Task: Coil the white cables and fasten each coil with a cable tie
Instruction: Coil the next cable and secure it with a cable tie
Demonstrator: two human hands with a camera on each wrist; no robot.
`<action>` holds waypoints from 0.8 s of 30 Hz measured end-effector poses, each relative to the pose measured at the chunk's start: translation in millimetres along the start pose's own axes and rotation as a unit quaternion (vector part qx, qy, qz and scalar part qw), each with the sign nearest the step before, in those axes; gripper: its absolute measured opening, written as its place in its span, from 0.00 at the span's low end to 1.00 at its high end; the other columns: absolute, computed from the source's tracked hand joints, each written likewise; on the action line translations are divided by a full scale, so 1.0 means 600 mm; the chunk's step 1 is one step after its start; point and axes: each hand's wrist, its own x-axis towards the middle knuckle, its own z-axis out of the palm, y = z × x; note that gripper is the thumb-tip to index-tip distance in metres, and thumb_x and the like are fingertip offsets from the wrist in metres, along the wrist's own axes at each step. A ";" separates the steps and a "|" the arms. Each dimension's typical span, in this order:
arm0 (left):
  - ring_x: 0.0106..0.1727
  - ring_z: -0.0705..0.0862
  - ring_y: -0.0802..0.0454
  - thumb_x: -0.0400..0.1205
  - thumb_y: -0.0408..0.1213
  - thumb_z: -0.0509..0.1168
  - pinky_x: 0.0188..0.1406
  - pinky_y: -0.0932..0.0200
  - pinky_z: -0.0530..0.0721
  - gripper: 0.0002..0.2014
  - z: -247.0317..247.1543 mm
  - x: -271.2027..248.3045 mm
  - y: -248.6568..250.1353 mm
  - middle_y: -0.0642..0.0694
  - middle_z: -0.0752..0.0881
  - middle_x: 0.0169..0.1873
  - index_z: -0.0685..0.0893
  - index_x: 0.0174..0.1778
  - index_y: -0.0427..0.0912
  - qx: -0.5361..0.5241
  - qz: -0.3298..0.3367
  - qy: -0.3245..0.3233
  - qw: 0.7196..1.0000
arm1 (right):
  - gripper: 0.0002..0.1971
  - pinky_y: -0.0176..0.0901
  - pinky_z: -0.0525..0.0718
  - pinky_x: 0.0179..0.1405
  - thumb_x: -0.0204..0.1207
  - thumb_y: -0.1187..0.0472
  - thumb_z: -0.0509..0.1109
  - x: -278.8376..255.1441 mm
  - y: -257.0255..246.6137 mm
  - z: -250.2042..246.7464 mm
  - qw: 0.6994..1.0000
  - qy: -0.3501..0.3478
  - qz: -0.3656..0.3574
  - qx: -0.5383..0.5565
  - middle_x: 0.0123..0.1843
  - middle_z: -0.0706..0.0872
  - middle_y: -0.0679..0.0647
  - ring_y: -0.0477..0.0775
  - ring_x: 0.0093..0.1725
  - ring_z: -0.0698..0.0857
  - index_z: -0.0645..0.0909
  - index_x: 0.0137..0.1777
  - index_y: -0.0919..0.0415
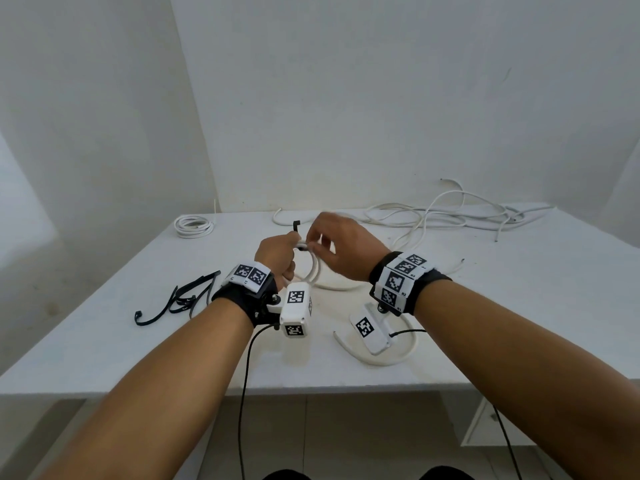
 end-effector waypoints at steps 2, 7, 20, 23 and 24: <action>0.19 0.61 0.51 0.78 0.37 0.63 0.22 0.61 0.59 0.09 0.004 -0.003 -0.004 0.47 0.65 0.21 0.76 0.32 0.41 0.041 0.028 -0.013 0.999 | 0.03 0.38 0.82 0.42 0.80 0.61 0.69 0.005 0.004 -0.005 0.998 0.054 0.019 0.027 0.55 0.82 0.49 0.48 0.40 0.84 0.82 0.46 0.58; 0.20 0.64 0.48 0.79 0.40 0.65 0.23 0.60 0.62 0.12 0.017 -0.018 -0.007 0.46 0.67 0.20 0.79 0.29 0.41 0.141 0.105 -0.045 0.983 | 0.02 0.31 0.80 0.40 0.80 0.63 0.68 0.003 0.011 -0.006 0.995 0.047 0.063 0.060 0.59 0.88 0.49 0.49 0.41 0.86 0.81 0.47 0.56; 0.19 0.67 0.56 0.85 0.41 0.65 0.23 0.63 0.63 0.08 0.020 -0.034 -0.017 0.54 0.87 0.25 0.91 0.47 0.53 0.113 0.191 -0.094 0.970 | 0.04 0.40 0.86 0.42 0.82 0.63 0.66 -0.007 0.014 -0.026 0.972 0.027 0.180 0.150 0.41 0.91 0.48 0.39 0.37 0.86 0.82 0.46 0.58; 0.16 0.73 0.65 0.83 0.39 0.66 0.26 0.64 0.67 0.09 0.018 -0.031 -0.017 0.48 0.91 0.34 0.92 0.46 0.42 0.122 0.192 -0.053 0.972 | 0.04 0.45 0.88 0.40 0.83 0.62 0.65 -0.006 0.013 -0.029 0.955 0.048 0.216 0.199 0.46 0.92 0.51 0.43 0.39 0.89 0.81 0.48 0.60; 0.16 0.74 0.64 0.82 0.39 0.67 0.26 0.62 0.68 0.09 0.018 -0.029 -0.017 0.48 0.90 0.35 0.91 0.44 0.40 0.112 0.182 -0.035 0.976 | 0.04 0.46 0.88 0.39 0.83 0.63 0.65 -0.008 0.012 -0.027 0.944 0.064 0.230 0.227 0.47 0.92 0.53 0.46 0.40 0.90 0.80 0.48 0.60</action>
